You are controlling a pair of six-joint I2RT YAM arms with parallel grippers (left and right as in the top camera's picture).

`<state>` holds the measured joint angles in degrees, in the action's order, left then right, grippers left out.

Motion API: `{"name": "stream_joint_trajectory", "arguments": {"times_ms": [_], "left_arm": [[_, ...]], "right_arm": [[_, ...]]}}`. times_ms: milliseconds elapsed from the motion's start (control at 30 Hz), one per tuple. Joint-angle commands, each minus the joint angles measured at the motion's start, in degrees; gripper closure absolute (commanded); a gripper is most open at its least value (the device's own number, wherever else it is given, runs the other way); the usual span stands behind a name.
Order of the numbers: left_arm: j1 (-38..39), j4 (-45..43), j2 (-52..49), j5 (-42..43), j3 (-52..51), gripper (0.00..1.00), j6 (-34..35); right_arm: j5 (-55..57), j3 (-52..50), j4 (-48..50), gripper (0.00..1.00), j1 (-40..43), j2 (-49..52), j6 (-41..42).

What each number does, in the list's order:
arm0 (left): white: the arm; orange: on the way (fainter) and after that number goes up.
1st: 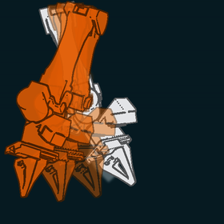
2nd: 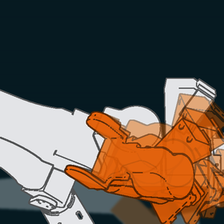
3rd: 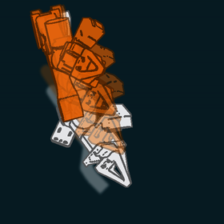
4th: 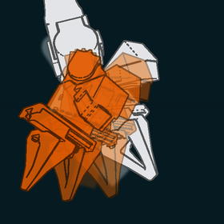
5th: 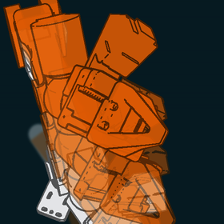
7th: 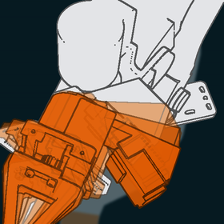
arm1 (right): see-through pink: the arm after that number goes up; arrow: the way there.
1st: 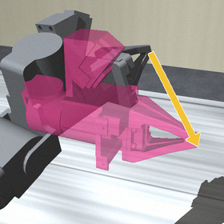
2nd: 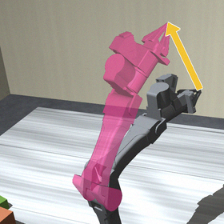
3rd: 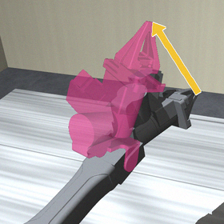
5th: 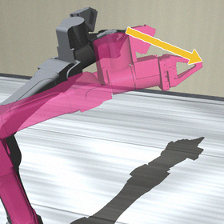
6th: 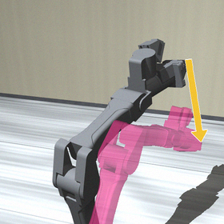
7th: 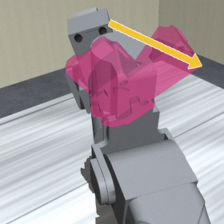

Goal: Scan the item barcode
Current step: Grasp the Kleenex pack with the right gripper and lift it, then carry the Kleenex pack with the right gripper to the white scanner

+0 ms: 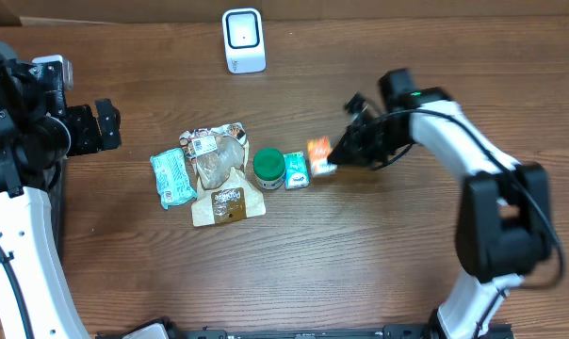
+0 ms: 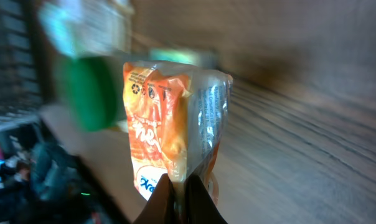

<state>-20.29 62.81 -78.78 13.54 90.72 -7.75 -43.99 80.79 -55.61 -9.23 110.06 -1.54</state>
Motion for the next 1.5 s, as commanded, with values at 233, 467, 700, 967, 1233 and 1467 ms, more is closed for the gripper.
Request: {"name": "stream_joint_trajectory", "arguments": {"times_ms": [233,467,700,967,1233,1467], "left_arm": [[0.02,-0.02,0.02,0.70,0.50,0.00,-1.27],[0.02,-0.02,0.02,0.70,0.50,0.00,-1.27],[0.02,-0.02,0.02,0.70,0.50,0.00,-1.27],[0.02,-0.02,0.02,0.70,0.50,0.00,-1.27],[0.02,-0.02,0.02,0.70,0.50,0.00,-1.27],[0.02,-0.02,0.02,0.68,0.50,0.01,-1.27]], "right_arm": [[-30.27,2.32,0.50,0.96,4.76,-9.55,-3.15],[-45.94,2.34,6.23,0.96,4.76,-9.57,-2.58],[-45.94,2.32,6.08,0.96,4.76,-9.55,-2.60],[-45.92,2.32,6.75,0.96,4.76,-9.55,-2.62],[-20.50,2.56,7.13,0.96,2.71,-9.55,9.81],[10.56,11.74,1.07,0.96,-3.48,-9.27,13.81]]}}
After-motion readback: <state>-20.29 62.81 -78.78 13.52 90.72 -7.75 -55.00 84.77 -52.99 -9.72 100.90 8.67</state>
